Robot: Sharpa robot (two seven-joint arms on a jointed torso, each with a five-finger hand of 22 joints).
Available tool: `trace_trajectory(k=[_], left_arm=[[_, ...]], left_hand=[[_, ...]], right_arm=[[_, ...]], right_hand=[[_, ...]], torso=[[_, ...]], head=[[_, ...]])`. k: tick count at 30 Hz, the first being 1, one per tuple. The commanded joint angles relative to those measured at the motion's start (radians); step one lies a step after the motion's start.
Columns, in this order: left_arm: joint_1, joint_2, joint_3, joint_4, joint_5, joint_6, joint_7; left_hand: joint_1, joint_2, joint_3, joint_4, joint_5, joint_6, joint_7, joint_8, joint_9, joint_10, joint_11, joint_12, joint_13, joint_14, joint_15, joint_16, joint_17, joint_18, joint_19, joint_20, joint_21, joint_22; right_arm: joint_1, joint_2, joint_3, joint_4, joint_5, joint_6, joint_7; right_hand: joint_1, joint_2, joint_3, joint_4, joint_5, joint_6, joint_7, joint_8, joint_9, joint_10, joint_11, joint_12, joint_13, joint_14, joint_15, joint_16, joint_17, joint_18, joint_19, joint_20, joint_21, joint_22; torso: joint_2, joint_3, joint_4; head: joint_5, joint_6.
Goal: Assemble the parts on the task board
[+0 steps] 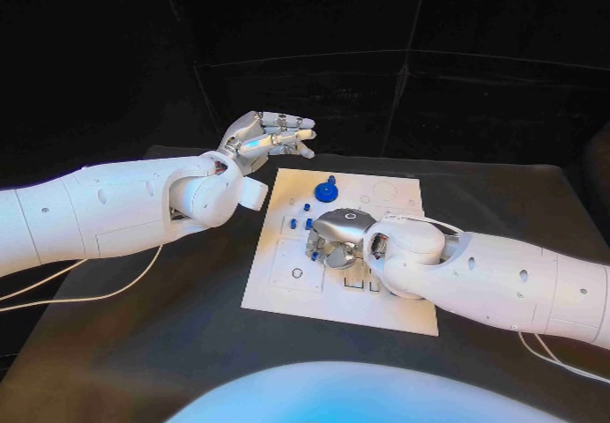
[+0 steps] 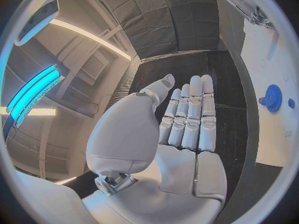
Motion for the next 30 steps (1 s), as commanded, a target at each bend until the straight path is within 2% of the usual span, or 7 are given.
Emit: trace_trajectory(k=[1, 7, 12, 18, 21, 26, 30], left_arm=[[0.002, 0.0, 0.001, 0.002, 0.002, 0.013, 0.006], [0.003, -0.001, 0.001, 0.002, 0.002, 0.013, 0.006], [0.003, -0.001, 0.001, 0.002, 0.002, 0.014, 0.005], [0.003, -0.001, 0.001, 0.002, 0.002, 0.015, 0.003], [0.003, -0.002, 0.001, 0.001, 0.002, 0.015, 0.002], [0.003, -0.004, 0.001, 0.0, 0.002, 0.016, 0.001], [0.003, -0.004, 0.001, -0.001, 0.002, 0.016, 0.001]], left_hand=[[0.007, 0.002, -0.001, -0.006, -0.003, -0.006, 0.002, 0.004, 0.001, -0.007, 0.002, 0.006, -0.001, 0.004, 0.001, -0.007, -0.001, 0.01, 0.006, 0.001, -0.006, -0.002], [0.007, 0.002, -0.001, -0.006, -0.003, -0.006, 0.002, 0.004, 0.001, -0.007, 0.002, 0.006, -0.001, 0.004, 0.001, -0.007, -0.001, 0.01, 0.006, 0.001, -0.006, -0.002], [0.008, 0.002, -0.002, -0.006, -0.003, -0.007, 0.002, 0.004, 0.001, -0.007, 0.002, 0.006, -0.001, 0.004, 0.001, -0.007, -0.002, 0.01, 0.006, 0.001, -0.006, -0.002], [0.008, 0.002, -0.002, -0.006, -0.003, -0.007, 0.002, 0.004, 0.001, -0.007, 0.002, 0.006, -0.001, 0.004, 0.001, -0.007, -0.002, 0.01, 0.006, 0.001, -0.006, -0.002], [0.007, 0.002, -0.002, -0.006, -0.003, -0.008, 0.002, 0.004, 0.001, -0.008, 0.002, 0.006, -0.001, 0.004, 0.002, -0.008, -0.002, 0.009, 0.005, 0.002, -0.007, -0.003], [0.006, 0.002, -0.003, -0.005, -0.003, -0.008, 0.002, 0.004, 0.001, -0.009, 0.003, 0.007, -0.001, 0.004, 0.002, -0.008, -0.002, 0.009, 0.005, 0.002, -0.007, -0.003], [0.006, 0.002, -0.003, -0.005, -0.003, -0.008, 0.002, 0.004, 0.001, -0.009, 0.003, 0.007, -0.001, 0.004, 0.002, -0.008, -0.002, 0.009, 0.005, 0.002, -0.007, -0.003]], right_arm=[[-0.001, -0.001, -0.002, -0.004, -0.013, 0.024, -0.012], [-0.001, 0.0, -0.002, -0.005, -0.014, 0.012, -0.009], [-0.001, 0.0, -0.002, -0.006, -0.012, -0.013, -0.002], [-0.001, -0.015, -0.002, 0.007, -0.009, -0.062, 0.01], [-0.001, -0.038, -0.002, 0.027, -0.006, -0.092, 0.016], [0.001, -0.107, 0.0, 0.093, 0.008, -0.15, 0.022], [0.016, -0.159, 0.001, 0.131, 0.052, -0.167, 0.015]], right_hand=[[-0.008, -0.011, -0.001, 0.008, 0.006, -0.012, 0.008, -0.007, -0.005, -0.016, 0.004, -0.01, -0.003, 0.051, 0.007, -0.001, -0.003, -0.01, -0.008, 0.004, -0.003, -0.003], [-0.02, -0.027, 0.001, 0.016, 0.01, -0.053, 0.022, -0.007, -0.012, -0.071, 0.022, -0.039, -0.006, 0.049, 0.021, -0.001, -0.011, -0.008, -0.017, 0.016, -0.01, -0.014], [-0.03, -0.049, -0.006, 0.022, 0.011, -0.106, 0.042, -0.009, -0.015, -0.133, 0.041, -0.06, -0.006, 0.042, 0.038, -0.01, -0.031, -0.002, -0.038, 0.03, -0.029, -0.049], [-0.027, -0.068, -0.029, 0.025, 0.01, -0.175, 0.03, -0.009, -0.014, -0.179, 0.04, -0.051, -0.003, 0.035, 0.039, -0.023, -0.055, 0.005, -0.055, 0.036, -0.05, -0.081], [-0.028, -0.069, -0.034, 0.027, 0.011, -0.177, 0.03, -0.007, -0.013, -0.179, 0.04, -0.047, -0.002, 0.034, 0.038, -0.025, -0.06, 0.004, -0.054, 0.036, -0.051, -0.081], [-0.026, -0.066, -0.044, 0.034, 0.018, -0.167, 0.03, -0.002, -0.01, -0.167, 0.038, -0.03, 0.0, 0.035, 0.036, -0.022, -0.058, 0.003, -0.05, 0.034, -0.051, -0.079], [-0.023, -0.066, -0.047, 0.036, 0.024, -0.16, 0.028, -0.001, -0.009, -0.156, 0.035, -0.018, 0.0, 0.036, 0.035, -0.02, -0.057, 0.003, -0.047, 0.033, -0.051, -0.079]], torso=[[0.0, 0.0005, -0.0006], [0.0, 0.0006, -0.0008], [0.0, 0.0003, -0.0007], [0.0, 0.0009, -0.0009], [-0.001, 0.0004, -0.002], [-0.002, 0.0005, -0.0031], [-0.002, 0.0007, -0.0018]], head=[[0.0, -0.001], [0.001, -0.002], [0.0, -0.002], [-0.001, -0.001], [-0.002, 0.0], [-0.009, 0.004], [-0.018, 0.011]])
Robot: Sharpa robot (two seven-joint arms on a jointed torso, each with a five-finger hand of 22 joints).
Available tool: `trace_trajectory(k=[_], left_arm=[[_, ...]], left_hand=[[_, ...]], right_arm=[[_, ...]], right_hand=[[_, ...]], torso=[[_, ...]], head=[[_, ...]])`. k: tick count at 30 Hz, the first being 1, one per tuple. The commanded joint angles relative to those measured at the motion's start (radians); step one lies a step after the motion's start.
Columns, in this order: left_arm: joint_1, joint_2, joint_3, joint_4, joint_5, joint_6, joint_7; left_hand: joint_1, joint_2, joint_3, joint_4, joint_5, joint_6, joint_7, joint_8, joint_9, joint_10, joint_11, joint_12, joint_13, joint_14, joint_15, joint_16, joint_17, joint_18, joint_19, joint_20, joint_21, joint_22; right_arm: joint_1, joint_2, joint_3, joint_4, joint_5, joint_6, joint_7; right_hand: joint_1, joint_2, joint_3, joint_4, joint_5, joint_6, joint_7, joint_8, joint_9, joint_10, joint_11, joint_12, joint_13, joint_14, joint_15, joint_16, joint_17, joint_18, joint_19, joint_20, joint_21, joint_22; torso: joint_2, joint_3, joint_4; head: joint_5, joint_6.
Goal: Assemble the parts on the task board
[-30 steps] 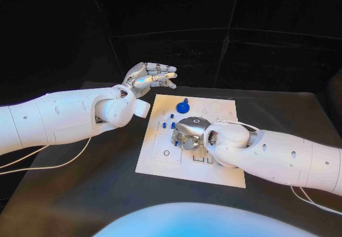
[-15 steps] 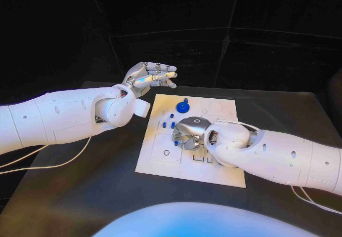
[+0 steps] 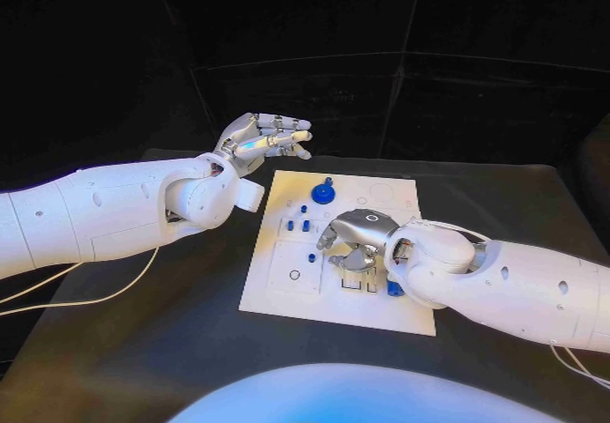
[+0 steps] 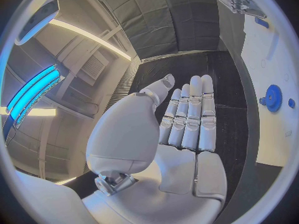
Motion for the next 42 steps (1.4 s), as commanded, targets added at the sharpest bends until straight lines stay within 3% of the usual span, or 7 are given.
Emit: trace_trajectory(k=[1, 7, 13, 22, 32, 42], left_arm=[[0.002, -0.001, 0.001, 0.0, 0.002, 0.014, 0.003], [0.002, 0.001, 0.001, -0.003, 0.002, 0.02, 0.004], [0.002, 0.008, 0.0, -0.008, 0.002, 0.025, 0.004], [0.002, 0.015, 0.0, -0.011, 0.002, 0.031, 0.003], [0.002, 0.018, 0.0, -0.014, 0.002, 0.034, 0.003], [0.002, 0.021, 0.0, -0.016, 0.002, 0.035, 0.002]], left_hand=[[0.006, 0.002, -0.003, -0.005, -0.003, -0.005, -0.001, 0.004, 0.001, -0.005, -0.001, 0.004, -0.001, 0.004, 0.002, -0.004, -0.001, 0.009, 0.005, 0.002, -0.003, -0.001], [0.006, 0.002, -0.003, -0.005, -0.003, -0.005, -0.001, 0.004, 0.001, -0.006, -0.001, 0.004, -0.001, 0.004, 0.002, -0.004, -0.001, 0.009, 0.005, 0.002, -0.003, -0.001], [0.006, 0.003, -0.003, -0.005, -0.003, -0.005, -0.001, 0.005, 0.001, -0.006, -0.001, 0.005, -0.001, 0.004, 0.002, -0.004, -0.002, 0.009, 0.005, 0.002, -0.004, -0.002], [0.007, 0.003, -0.003, -0.005, -0.003, -0.005, -0.001, 0.005, 0.001, -0.006, -0.001, 0.005, -0.001, 0.004, 0.002, -0.005, -0.002, 0.009, 0.006, 0.002, -0.004, -0.002], [0.007, 0.004, -0.003, -0.005, -0.003, -0.005, -0.001, 0.005, 0.001, -0.006, -0.001, 0.005, -0.001, 0.004, 0.002, -0.005, -0.002, 0.009, 0.006, 0.002, -0.004, -0.002], [0.007, 0.004, -0.003, -0.005, -0.003, -0.005, -0.001, 0.005, 0.001, -0.006, -0.001, 0.006, -0.001, 0.004, 0.002, -0.005, -0.002, 0.01, 0.006, 0.002, -0.004, -0.002]], right_arm=[[0.024, -0.04, 0.002, 0.03, 0.063, -0.073, 0.003], [0.077, -0.121, 0.004, 0.047, 0.123, -0.053, -0.021], [0.104, -0.168, 0.005, 0.034, 0.13, -0.021, -0.037], [0.111, -0.176, 0.005, 0.007, 0.082, 0.046, -0.066], [0.11, -0.139, 0.004, -0.027, 0.061, 0.108, -0.067], [0.105, -0.101, 0.003, -0.054, 0.059, 0.137, -0.053]], right_hand=[[0.006, -0.008, -0.007, 0.002, 0.008, 0.011, 0.0, 0.004, 0.002, 0.014, 0.0, 0.01, 0.001, 0.035, -0.002, -0.001, 0.0, 0.004, -0.001, -0.003, -0.005, -0.001], [-0.001, -0.021, -0.022, 0.009, 0.012, 0.012, -0.003, 0.002, 0.001, 0.015, -0.002, 0.018, -0.001, 0.034, -0.003, -0.003, -0.007, 0.004, -0.001, -0.004, -0.009, -0.005], [-0.001, -0.037, -0.05, 0.014, 0.019, 0.002, -0.007, -0.002, -0.001, -0.002, -0.004, 0.019, -0.003, 0.032, -0.005, -0.009, -0.018, 0.005, -0.004, -0.006, -0.018, -0.016], [0.013, -0.04, -0.095, 0.024, 0.0, -0.011, -0.012, -0.001, -0.001, -0.031, -0.006, 0.024, -0.002, 0.027, -0.006, -0.021, -0.041, 0.008, -0.011, -0.007, -0.039, -0.042], [0.028, -0.039, -0.119, 0.024, -0.002, -0.017, -0.014, -0.001, -0.001, -0.044, -0.006, 0.029, -0.001, 0.025, -0.006, -0.026, -0.052, 0.01, -0.016, -0.007, -0.052, -0.06], [0.042, -0.012, -0.136, 0.033, 0.007, -0.011, -0.012, 0.001, 0.001, -0.004, -0.01, 0.062, 0.0, 0.03, -0.01, -0.017, -0.041, 0.008, 0.0, -0.011, -0.05, -0.052]], torso=[[-0.001, 0.0002, 0.0003], [-0.004, -0.0014, -0.002], [-0.004, -0.001, -0.0014], [-0.001, -0.0009, 0.0008], [-0.001, -0.0019, 0.0008], [-0.001, -0.0015, -0.0012]], head=[[-0.011, 0.008], [-0.029, 0.02], [-0.041, 0.032], [-0.044, 0.037], [-0.041, 0.034], [-0.036, 0.03]])
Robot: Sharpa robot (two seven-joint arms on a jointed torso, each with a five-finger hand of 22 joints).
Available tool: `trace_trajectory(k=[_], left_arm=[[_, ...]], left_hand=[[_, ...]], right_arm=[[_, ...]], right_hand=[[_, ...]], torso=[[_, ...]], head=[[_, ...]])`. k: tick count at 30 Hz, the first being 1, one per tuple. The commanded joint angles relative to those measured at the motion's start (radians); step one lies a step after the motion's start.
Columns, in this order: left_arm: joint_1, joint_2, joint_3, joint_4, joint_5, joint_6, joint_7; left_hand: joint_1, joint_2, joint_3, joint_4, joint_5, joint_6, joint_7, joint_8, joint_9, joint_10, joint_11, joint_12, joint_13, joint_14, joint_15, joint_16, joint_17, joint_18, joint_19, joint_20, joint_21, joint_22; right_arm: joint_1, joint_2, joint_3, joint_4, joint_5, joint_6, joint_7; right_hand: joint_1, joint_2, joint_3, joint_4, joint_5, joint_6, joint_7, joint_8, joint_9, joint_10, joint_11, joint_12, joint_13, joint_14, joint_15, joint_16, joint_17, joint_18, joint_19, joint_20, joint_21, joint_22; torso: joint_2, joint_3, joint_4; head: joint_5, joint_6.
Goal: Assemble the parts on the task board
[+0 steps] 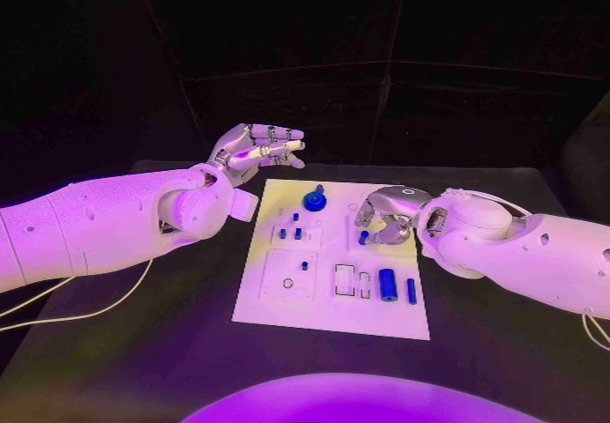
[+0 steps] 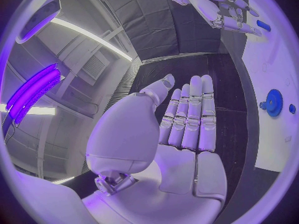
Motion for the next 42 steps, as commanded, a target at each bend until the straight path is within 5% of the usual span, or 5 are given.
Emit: trace_trajectory(k=[1, 25, 35, 42], left_arm=[[0.002, 0.001, 0.001, 0.0, 0.002, 0.014, 0.005], [0.002, -0.001, 0.001, 0.002, 0.002, 0.016, 0.003], [0.002, -0.002, 0.001, 0.003, 0.002, 0.016, 0.002], [0.002, -0.004, 0.001, 0.005, 0.002, 0.015, 0.001]], left_hand=[[0.007, 0.004, -0.003, -0.005, -0.003, -0.005, -0.001, 0.005, 0.001, -0.006, -0.001, 0.006, -0.001, 0.004, 0.002, -0.005, -0.001, 0.01, 0.006, 0.002, -0.004, -0.002], [0.008, 0.005, -0.002, -0.006, -0.003, -0.005, -0.001, 0.006, 0.001, -0.006, -0.001, 0.006, -0.001, 0.005, 0.002, -0.005, -0.002, 0.01, 0.006, 0.002, -0.004, -0.002], [0.01, 0.005, -0.002, -0.007, -0.003, -0.006, -0.001, 0.006, 0.001, -0.007, -0.002, 0.007, -0.001, 0.005, 0.001, -0.005, -0.003, 0.01, 0.007, 0.002, -0.004, -0.003], [0.01, 0.005, -0.002, -0.007, -0.003, -0.006, -0.001, 0.006, 0.001, -0.007, -0.002, 0.007, -0.001, 0.005, 0.001, -0.005, -0.003, 0.01, 0.007, 0.002, -0.004, -0.003]], right_arm=[[0.0, 0.008, 0.0, -0.006, -0.012, 0.04, 0.009], [-0.007, 0.03, 0.0, -0.033, -0.025, 0.044, -0.006], [-0.008, 0.032, 0.0, -0.032, -0.025, 0.033, -0.01], [-0.009, 0.029, 0.0, -0.03, -0.038, 0.0, -0.027]], right_hand=[[0.001, 0.011, -0.003, 0.001, 0.007, 0.001, -0.001, 0.002, 0.001, 0.014, 0.0, 0.007, 0.0, 0.028, -0.008, 0.007, 0.004, 0.008, 0.008, -0.004, -0.004, 0.004], [0.013, 0.038, 0.044, 0.005, 0.004, 0.077, 0.004, 0.02, 0.008, 0.102, -0.008, 0.021, -0.003, 0.036, -0.015, 0.03, 0.031, 0.001, 0.033, -0.011, 0.021, 0.04], [-0.007, 0.041, 0.051, 0.024, -0.002, 0.115, -0.008, 0.025, 0.009, 0.141, -0.02, 0.022, -0.001, 0.038, -0.023, 0.04, 0.042, -0.001, 0.043, -0.016, 0.032, 0.059], [0.011, 0.063, 0.073, 0.026, -0.021, 0.154, -0.022, 0.033, 0.011, 0.182, -0.035, 0.029, 0.002, 0.041, -0.035, 0.047, 0.051, -0.004, 0.055, -0.026, 0.044, 0.079]], torso=[[0.0, 0.0002, -0.0018], [-0.001, 0.0001, -0.0011], [-0.001, -0.0001, -0.0016], [-0.001, -0.0005, 0.0001]], head=[[0.002, -0.002], [0.003, -0.01], [0.003, -0.014], [0.001, -0.016]])
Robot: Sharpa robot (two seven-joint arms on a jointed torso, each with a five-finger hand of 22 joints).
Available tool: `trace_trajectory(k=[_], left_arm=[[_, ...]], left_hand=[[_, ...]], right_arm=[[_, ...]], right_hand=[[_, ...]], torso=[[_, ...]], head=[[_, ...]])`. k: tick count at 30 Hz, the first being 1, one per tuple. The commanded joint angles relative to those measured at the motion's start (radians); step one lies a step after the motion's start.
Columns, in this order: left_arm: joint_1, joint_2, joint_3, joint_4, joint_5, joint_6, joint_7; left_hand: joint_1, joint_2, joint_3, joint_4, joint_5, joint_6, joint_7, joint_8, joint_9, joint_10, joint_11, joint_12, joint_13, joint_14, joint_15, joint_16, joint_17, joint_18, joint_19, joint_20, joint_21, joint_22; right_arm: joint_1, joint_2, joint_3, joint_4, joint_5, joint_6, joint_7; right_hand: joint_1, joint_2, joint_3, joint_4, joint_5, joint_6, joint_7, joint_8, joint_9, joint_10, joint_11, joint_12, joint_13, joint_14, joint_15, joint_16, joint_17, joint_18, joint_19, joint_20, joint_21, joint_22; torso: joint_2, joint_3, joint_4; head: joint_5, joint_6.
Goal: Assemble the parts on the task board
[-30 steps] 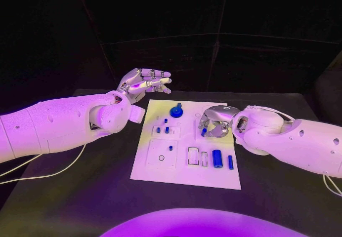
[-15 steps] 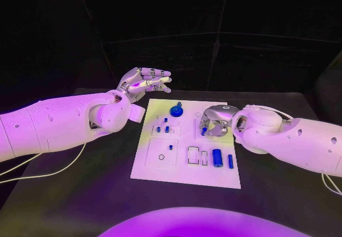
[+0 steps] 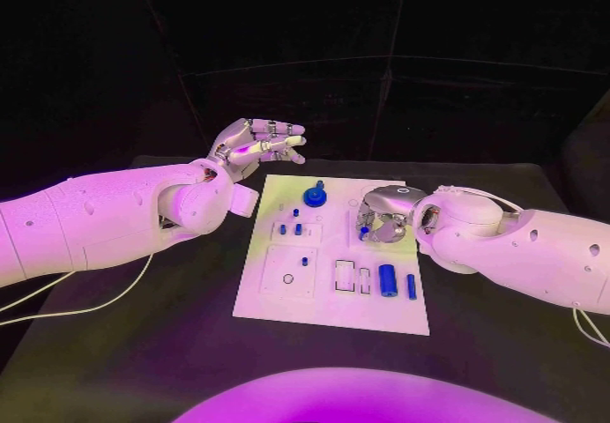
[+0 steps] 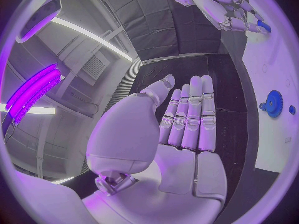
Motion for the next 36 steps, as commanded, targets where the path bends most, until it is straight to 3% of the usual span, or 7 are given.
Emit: trace_trajectory(k=[1, 16, 17, 20, 24, 30, 36], left_arm=[[0.002, -0.001, 0.001, 0.003, 0.002, 0.01, 0.003], [0.002, -0.003, 0.001, 0.001, 0.002, 0.009, 0.002], [0.002, -0.003, 0.001, 0.001, 0.002, 0.009, 0.002], [0.002, -0.003, 0.001, 0.003, 0.002, 0.011, 0.001], [0.002, -0.004, 0.001, 0.002, 0.002, 0.009, 0.001], [0.002, -0.002, 0.001, 0.001, 0.002, 0.01, 0.002], [0.002, 0.003, 0.001, -0.001, 0.002, 0.01, 0.003]], left_hand=[[0.006, 0.001, 0.001, -0.004, -0.003, -0.006, -0.001, 0.006, 0.001, -0.007, -0.002, 0.003, -0.001, 0.005, 0.001, -0.005, -0.001, 0.01, 0.007, 0.001, -0.004, -0.001], [0.011, 0.0, 0.001, -0.009, -0.003, -0.007, -0.001, 0.007, 0.001, -0.009, -0.002, 0.005, -0.001, 0.005, 0.001, -0.006, -0.002, 0.01, 0.007, 0.001, -0.004, -0.002], [0.011, 0.0, 0.001, -0.009, -0.003, -0.007, -0.001, 0.007, 0.001, -0.009, -0.002, 0.005, -0.001, 0.005, 0.001, -0.007, -0.003, 0.01, 0.007, 0.001, -0.004, -0.002], [0.012, 0.0, 0.001, -0.01, -0.003, -0.007, -0.001, 0.007, 0.001, -0.009, -0.001, 0.005, -0.001, 0.005, 0.001, -0.007, -0.003, 0.01, 0.007, 0.001, -0.004, -0.002], [0.012, 0.0, 0.001, -0.01, -0.003, -0.007, -0.001, 0.007, 0.001, -0.009, -0.001, 0.005, -0.001, 0.005, 0.001, -0.007, -0.003, 0.01, 0.007, 0.001, -0.004, -0.002], [0.012, 0.0, 0.001, -0.01, -0.003, -0.007, -0.001, 0.007, 0.001, -0.009, -0.001, 0.005, -0.001, 0.005, 0.001, -0.007, -0.003, 0.01, 0.007, 0.001, -0.004, -0.002], [0.013, 0.0, 0.001, -0.011, -0.003, -0.008, -0.001, 0.008, 0.001, -0.01, -0.001, 0.006, -0.001, 0.005, 0.001, -0.008, -0.004, 0.01, 0.007, 0.001, -0.004, -0.003]], right_arm=[[0.001, -0.004, 0.0, 0.004, -0.018, -0.042, -0.017], [0.002, -0.062, 0.002, 0.084, -0.016, -0.159, -0.009], [0.002, -0.069, 0.004, 0.095, -0.015, -0.162, -0.01], [0.002, -0.089, 0.033, 0.137, -0.014, -0.169, -0.015], [0.002, -0.102, 0.048, 0.18, -0.011, -0.175, -0.017], [0.002, -0.065, 0.055, 0.208, 0.0, -0.176, -0.01], [-0.002, 0.015, 0.056, 0.189, 0.004, -0.163, 0.01]], right_hand=[[0.015, 0.021, 0.016, -0.003, -0.016, 0.015, -0.004, 0.004, 0.001, 0.014, -0.006, 0.003, 0.002, 0.041, -0.008, 0.008, 0.003, -0.005, 0.009, -0.003, 0.007, 0.008], [0.013, 0.006, 0.021, -0.006, -0.011, 0.013, -0.001, -0.006, -0.003, 0.012, -0.004, -0.008, -0.001, 0.041, -0.007, 0.01, 0.005, -0.006, 0.008, -0.005, 0.008, 0.009], [0.013, 0.006, 0.021, -0.006, -0.011, 0.013, -0.001, -0.006, -0.003, 0.012, -0.004, -0.008, -0.001, 0.041, -0.007, 0.01, 0.005, -0.006, 0.008, -0.005, 0.008, 0.009], [0.012, 0.005, 0.021, -0.005, -0.011, 0.013, -0.001, -0.006, -0.003, 0.012, -0.004, -0.008, -0.001, 0.041, -0.007, 0.011, 0.005, -0.006, 0.009, -0.005, 0.009, 0.009], [0.012, 0.004, 0.022, -0.006, -0.011, 0.013, -0.001, -0.006, -0.003, 0.012, -0.004, -0.009, -0.001, 0.042, -0.007, 0.012, 0.007, -0.006, 0.011, -0.005, 0.011, 0.014], [0.013, 0.003, 0.023, -0.006, -0.01, 0.013, -0.001, -0.007, -0.003, 0.012, -0.004, -0.009, -0.001, 0.042, -0.007, 0.013, 0.01, -0.006, 0.011, -0.005, 0.011, 0.013], [0.014, 0.003, 0.025, -0.007, -0.008, 0.014, -0.001, -0.008, -0.003, 0.012, -0.004, -0.011, -0.001, 0.042, -0.007, 0.013, 0.009, -0.006, 0.01, -0.005, 0.01, 0.012]], torso=[[0.0, -0.0005, 0.0018], [-0.001, 0.0004, -0.0001], [-0.001, 0.0003, 0.0], [0.0, -0.0004, 0.0015], [0.0, -0.0003, -0.0017], [0.001, 0.0001, 0.0006], [0.001, -0.0004, 0.0025]], head=[[-0.002, -0.001], [-0.002, 0.007], [-0.002, 0.007], [-0.004, 0.008], [0.002, 0.005], [0.004, 0.003], [0.008, 0.0]])
